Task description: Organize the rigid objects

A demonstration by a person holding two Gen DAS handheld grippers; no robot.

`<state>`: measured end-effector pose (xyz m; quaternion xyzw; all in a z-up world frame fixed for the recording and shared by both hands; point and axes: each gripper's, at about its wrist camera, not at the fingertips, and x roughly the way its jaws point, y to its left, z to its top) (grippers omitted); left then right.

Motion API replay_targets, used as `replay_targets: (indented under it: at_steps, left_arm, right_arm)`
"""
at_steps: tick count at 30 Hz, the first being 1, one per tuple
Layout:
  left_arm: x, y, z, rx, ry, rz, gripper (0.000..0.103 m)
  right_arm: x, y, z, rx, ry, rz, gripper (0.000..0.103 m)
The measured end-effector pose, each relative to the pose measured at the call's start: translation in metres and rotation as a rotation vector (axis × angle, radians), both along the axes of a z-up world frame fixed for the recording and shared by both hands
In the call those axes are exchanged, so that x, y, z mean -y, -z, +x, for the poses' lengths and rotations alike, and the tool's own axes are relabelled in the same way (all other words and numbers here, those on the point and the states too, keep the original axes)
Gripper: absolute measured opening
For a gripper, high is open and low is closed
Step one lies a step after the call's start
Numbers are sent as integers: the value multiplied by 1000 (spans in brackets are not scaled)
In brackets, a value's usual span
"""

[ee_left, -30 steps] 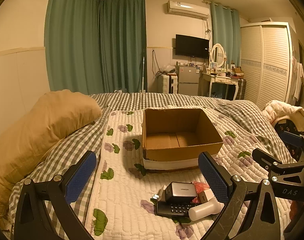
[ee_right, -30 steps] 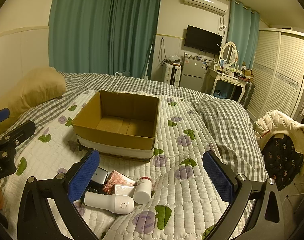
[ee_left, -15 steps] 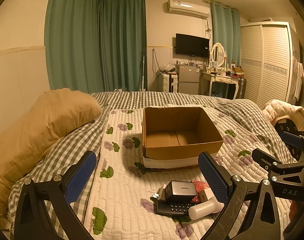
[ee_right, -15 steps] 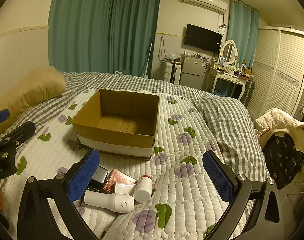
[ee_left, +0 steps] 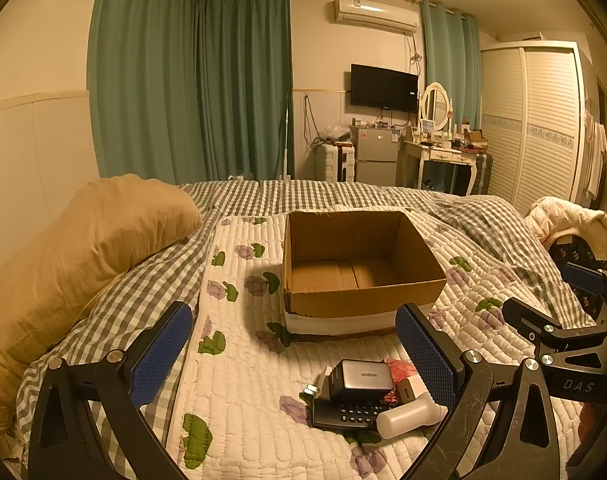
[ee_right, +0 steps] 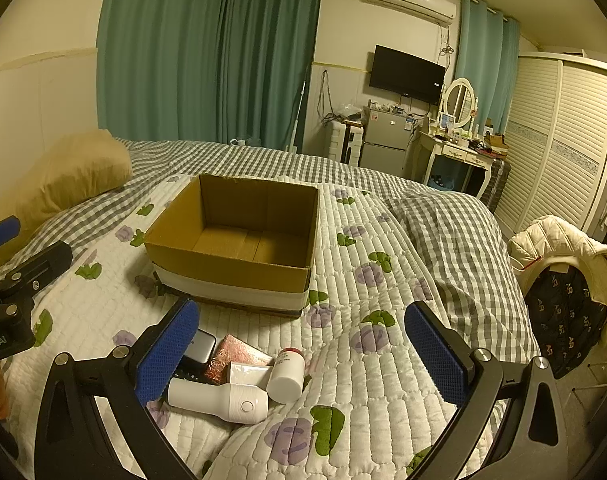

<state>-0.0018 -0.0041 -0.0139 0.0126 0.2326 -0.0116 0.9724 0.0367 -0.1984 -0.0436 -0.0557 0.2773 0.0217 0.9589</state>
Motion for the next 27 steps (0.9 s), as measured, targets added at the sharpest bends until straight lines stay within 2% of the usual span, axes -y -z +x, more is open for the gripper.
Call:
replay_targets:
  at_steps: [9,16,18,21,27]
  left_arm:
    - [8,1,9,-8,7,8,103]
    - [22,18,34,-70,16,31,103]
    - [26,26,41,-93,22,40,103]
    - [31,46,54,-152,25,55,103]
    - [36,83,66,-269,36,70,103]
  right_arm:
    - [0,-9,7,14,0,-21,103]
    - [7,0,34,-63,-2,-15,103]
    - [10,11,44,-106,-4,-17,103]
    - [11,36,61,-191,-9,-28,97]
    - [8,100,89,-407,-55,-55,80]
